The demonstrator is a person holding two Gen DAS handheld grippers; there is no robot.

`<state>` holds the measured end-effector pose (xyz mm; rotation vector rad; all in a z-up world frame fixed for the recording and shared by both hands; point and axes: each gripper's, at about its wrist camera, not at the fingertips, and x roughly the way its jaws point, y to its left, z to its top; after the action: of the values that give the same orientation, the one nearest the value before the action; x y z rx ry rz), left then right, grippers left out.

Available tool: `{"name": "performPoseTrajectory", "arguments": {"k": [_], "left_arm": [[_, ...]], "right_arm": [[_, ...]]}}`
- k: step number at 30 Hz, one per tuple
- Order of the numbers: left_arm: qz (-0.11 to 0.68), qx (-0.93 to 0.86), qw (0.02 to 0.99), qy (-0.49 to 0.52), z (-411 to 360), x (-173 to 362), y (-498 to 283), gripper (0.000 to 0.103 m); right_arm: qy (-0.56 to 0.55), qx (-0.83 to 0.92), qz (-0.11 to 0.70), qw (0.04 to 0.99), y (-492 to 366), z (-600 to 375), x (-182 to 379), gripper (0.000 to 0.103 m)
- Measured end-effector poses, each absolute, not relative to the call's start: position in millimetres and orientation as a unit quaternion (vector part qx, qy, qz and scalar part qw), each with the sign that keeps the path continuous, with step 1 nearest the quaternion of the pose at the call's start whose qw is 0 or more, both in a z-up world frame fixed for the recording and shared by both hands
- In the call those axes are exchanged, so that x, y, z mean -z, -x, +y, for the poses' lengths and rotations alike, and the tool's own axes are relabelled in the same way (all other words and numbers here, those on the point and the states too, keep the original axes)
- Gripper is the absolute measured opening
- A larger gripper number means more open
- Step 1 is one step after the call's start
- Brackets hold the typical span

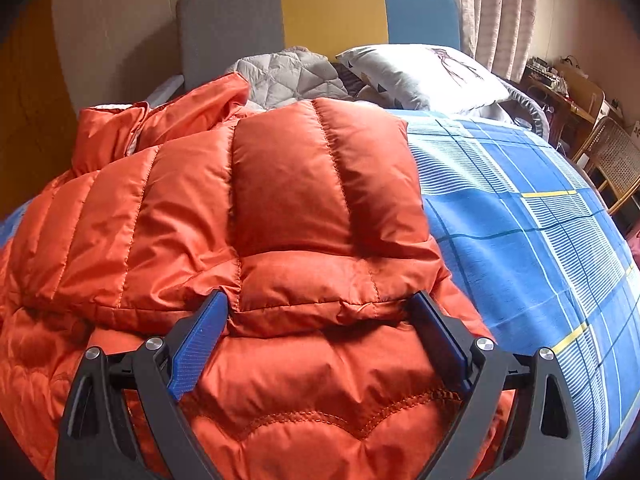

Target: Fold large clothes

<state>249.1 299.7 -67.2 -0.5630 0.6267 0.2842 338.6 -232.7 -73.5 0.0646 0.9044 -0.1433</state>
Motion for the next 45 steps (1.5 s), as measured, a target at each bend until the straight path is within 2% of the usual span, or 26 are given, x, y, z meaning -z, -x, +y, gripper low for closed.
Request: {"name": "performPoseTrajectory", "arguments": {"k": [14,23,36,45], "left_arm": [[0.345,0.01,0.921,0.179,145.7,66.2,-296.5,0.007],[0.364,0.049,0.916,0.162,105.8,77.3,-301.0,0.007],[0.347,0.143,0.916,0.146,15.8,41.2,-336.2,0.007],[0.366,0.212,0.898,0.122,-54.1,42.9,-361.2,0.007]], "right_arm": [[-0.045,0.063,0.442,0.894,-339.9,-237.7,79.9,0.092],[-0.048,0.062,0.443,0.893,-340.7,-237.8,80.7,0.092],[-0.071,0.051,0.444,0.892,-340.3,-245.5,83.9,0.092],[-0.089,0.041,0.447,0.889,-340.5,-251.7,86.7,0.092]]}}
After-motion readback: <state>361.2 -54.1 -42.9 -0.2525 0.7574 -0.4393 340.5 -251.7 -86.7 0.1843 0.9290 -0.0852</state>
